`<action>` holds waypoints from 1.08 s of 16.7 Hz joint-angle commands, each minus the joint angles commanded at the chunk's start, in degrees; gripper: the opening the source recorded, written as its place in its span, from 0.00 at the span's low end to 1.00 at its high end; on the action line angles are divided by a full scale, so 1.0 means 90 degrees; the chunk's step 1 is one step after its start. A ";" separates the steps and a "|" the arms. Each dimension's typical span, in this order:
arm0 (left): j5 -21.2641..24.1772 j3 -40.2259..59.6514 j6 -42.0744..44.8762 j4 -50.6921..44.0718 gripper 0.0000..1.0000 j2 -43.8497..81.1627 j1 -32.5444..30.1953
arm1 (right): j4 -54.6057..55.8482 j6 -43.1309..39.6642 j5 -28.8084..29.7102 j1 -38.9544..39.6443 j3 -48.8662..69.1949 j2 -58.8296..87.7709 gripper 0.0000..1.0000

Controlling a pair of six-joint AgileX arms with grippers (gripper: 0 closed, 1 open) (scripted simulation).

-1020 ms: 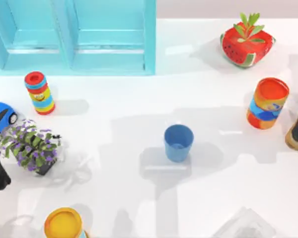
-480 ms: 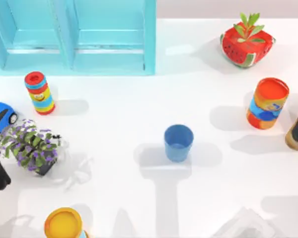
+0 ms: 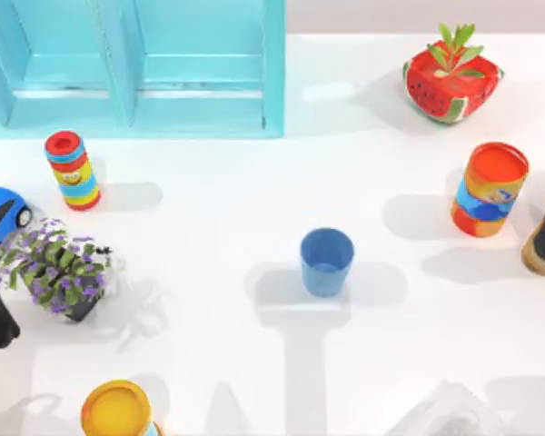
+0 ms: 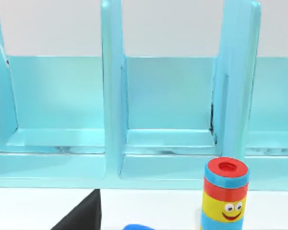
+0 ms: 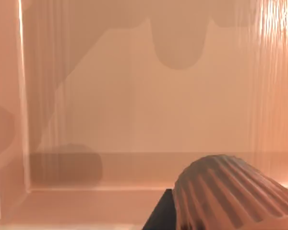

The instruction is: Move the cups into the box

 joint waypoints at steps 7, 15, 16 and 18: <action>0.0000 0.0000 0.0000 0.0000 1.00 0.0000 0.0000 | 0.1257 0.0096 0.0006 0.0087 -0.1062 0.0115 0.00; 0.0000 0.0000 0.0000 0.0000 1.00 0.0000 0.0000 | 0.1672 0.0136 0.0018 0.0127 -0.1458 0.0193 0.08; 0.0000 0.0000 0.0000 0.0000 1.00 0.0000 0.0000 | 0.1672 0.0136 0.0018 0.0127 -0.1458 0.0193 0.15; 0.0000 0.0000 0.0000 0.0000 1.00 0.0000 0.0000 | 0.1672 0.0136 0.0018 0.0127 -0.1458 0.0193 0.30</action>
